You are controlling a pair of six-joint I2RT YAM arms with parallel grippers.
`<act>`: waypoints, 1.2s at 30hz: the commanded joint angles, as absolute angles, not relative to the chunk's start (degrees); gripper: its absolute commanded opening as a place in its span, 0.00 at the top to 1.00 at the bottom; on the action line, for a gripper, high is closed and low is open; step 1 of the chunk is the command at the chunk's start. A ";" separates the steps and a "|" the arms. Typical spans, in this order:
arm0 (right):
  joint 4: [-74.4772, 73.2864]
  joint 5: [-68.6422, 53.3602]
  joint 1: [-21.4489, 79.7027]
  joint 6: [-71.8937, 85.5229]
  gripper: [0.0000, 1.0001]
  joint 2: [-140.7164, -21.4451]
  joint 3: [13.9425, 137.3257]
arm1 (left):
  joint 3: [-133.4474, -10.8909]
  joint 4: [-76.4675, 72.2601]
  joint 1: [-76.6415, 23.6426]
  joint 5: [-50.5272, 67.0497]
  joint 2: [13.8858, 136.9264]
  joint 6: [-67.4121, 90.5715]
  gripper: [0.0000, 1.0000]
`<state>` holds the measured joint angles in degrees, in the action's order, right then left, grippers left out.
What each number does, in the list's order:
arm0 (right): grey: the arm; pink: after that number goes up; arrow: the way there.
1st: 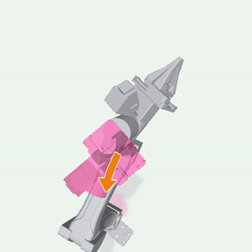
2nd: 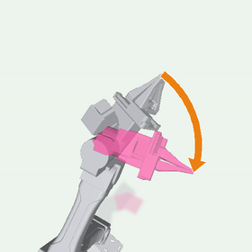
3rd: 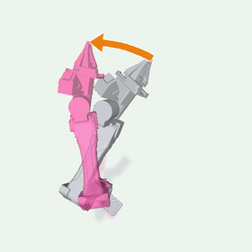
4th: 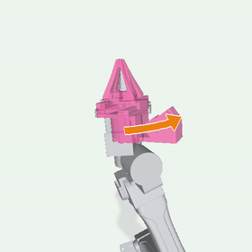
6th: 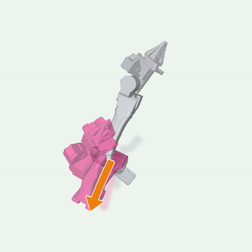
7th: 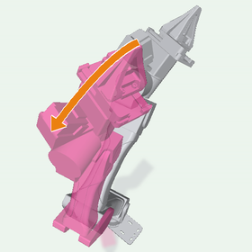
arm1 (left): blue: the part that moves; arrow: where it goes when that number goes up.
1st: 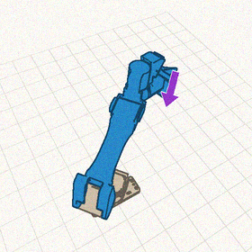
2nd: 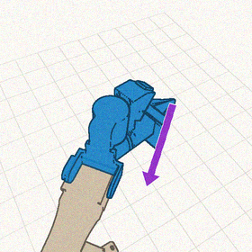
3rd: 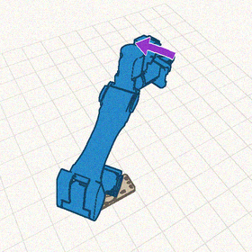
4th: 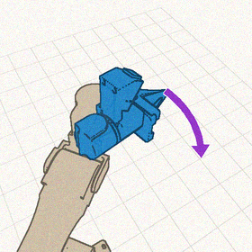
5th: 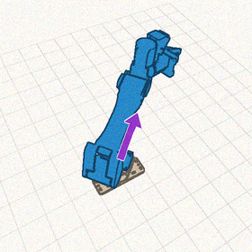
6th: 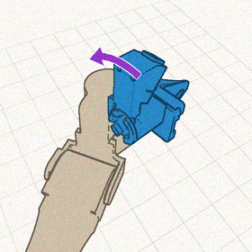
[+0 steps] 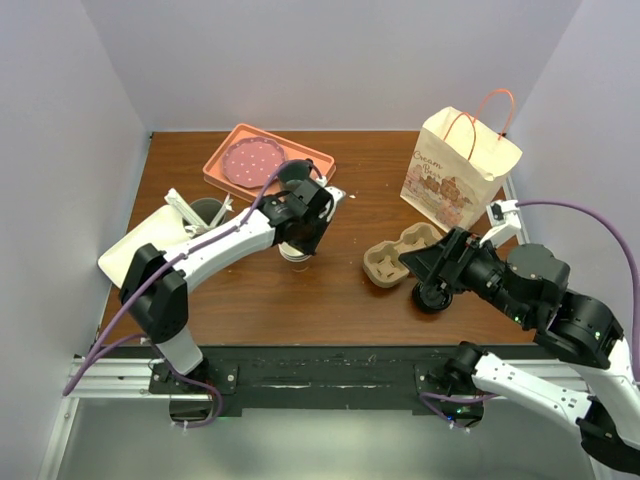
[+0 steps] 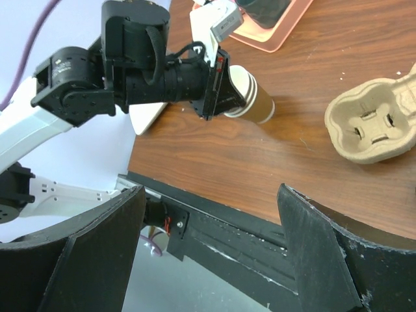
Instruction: Pack the takeout coffee
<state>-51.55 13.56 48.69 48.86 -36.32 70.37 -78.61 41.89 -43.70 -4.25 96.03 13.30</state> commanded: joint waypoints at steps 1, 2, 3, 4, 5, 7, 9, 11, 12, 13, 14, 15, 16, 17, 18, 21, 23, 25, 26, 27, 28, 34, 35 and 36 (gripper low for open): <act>-50.98 14.68 48.51 49.31 0.14 -38.05 72.16 | -82.17 43.68 -43.77 -8.35 98.26 10.37 0.96; -50.98 14.59 48.52 49.31 0.14 -38.14 72.16 | -82.96 43.86 -43.77 -8.61 98.44 10.28 0.96; -50.89 14.68 48.52 49.22 0.14 -38.32 72.33 | -83.32 44.29 -43.77 -9.05 98.96 10.02 0.95; -50.71 14.68 48.52 49.13 0.14 -38.49 72.42 | -83.67 44.56 -43.77 -9.23 99.23 9.93 0.93; -50.71 14.68 48.52 49.13 0.14 -38.67 72.51 | -84.11 44.73 -43.77 -9.49 99.49 9.84 0.93; -50.80 14.68 48.43 49.04 0.14 -38.93 72.77 | -84.37 45.09 -43.77 -9.67 99.84 9.76 0.93; -50.80 14.59 48.52 48.96 0.14 -39.02 73.12 | -84.46 45.09 -43.77 -9.23 99.93 9.67 0.94; -50.89 14.68 48.52 48.69 0.14 -39.20 73.21 | -84.72 45.09 -43.77 -8.97 100.02 9.58 1.00; -51.06 14.68 48.43 48.78 0.15 -39.29 73.21 | -84.90 45.09 -43.77 -8.88 100.02 9.49 1.00; -51.06 14.76 48.51 48.78 0.15 -39.20 73.13 | -84.90 45.09 -43.77 -8.70 99.93 9.41 1.00; -50.98 14.77 48.52 48.78 0.15 -39.20 72.95 | -85.34 45.17 -43.86 -8.53 99.93 9.49 1.00; -50.98 14.77 48.52 48.78 0.15 -39.20 72.78 | -85.60 45.52 -43.77 -8.35 100.19 9.32 1.00; -50.89 14.77 48.52 48.78 0.15 -39.29 72.77 | -85.87 45.79 -43.77 -8.26 100.20 9.14 1.00; -50.54 14.68 48.52 48.69 0.15 -39.29 72.69 | -86.48 45.97 -43.77 -8.44 100.20 9.14 1.00; -50.28 14.68 48.52 48.78 0.15 -39.20 72.51 | -86.83 46.58 -43.77 -8.52 100.46 9.23 1.00; -50.01 14.50 48.52 48.78 0.15 -39.29 72.60 | -88.50 48.16 -43.77 -9.66 100.81 9.23 0.94; -50.10 14.59 48.52 49.04 0.15 -39.20 72.69 | -88.94 48.25 -43.77 -10.10 100.72 9.14 0.85; -50.36 14.68 48.52 49.30 0.15 -39.02 72.51 | -88.95 48.52 -43.77 -10.11 100.63 8.88 0.98; -50.36 14.68 48.43 49.39 0.15 -38.94 72.34 | -89.03 48.60 -43.77 -9.67 100.63 8.62 1.00; -50.45 14.76 48.51 49.48 0.15 -38.59 72.16 | -89.21 48.60 -43.77 -9.32 100.72 8.35 1.00; -50.45 14.85 48.52 49.66 0.15 -38.41 71.98 | -89.21 48.60 -43.77 -9.23 100.81 8.26 1.00; -50.36 15.03 48.52 50.10 0.15 -37.71 71.54 | -92.37 50.62 -43.77 -9.84 101.51 8.52 1.00; -50.45 15.12 48.52 50.10 0.15 -37.71 71.54 | -92.81 51.06 -43.77 -10.37 101.69 8.53 1.00; -50.45 15.12 48.43 50.10 0.15 -37.88 71.63 | -93.42 51.50 -43.77 -10.81 101.78 8.61 1.00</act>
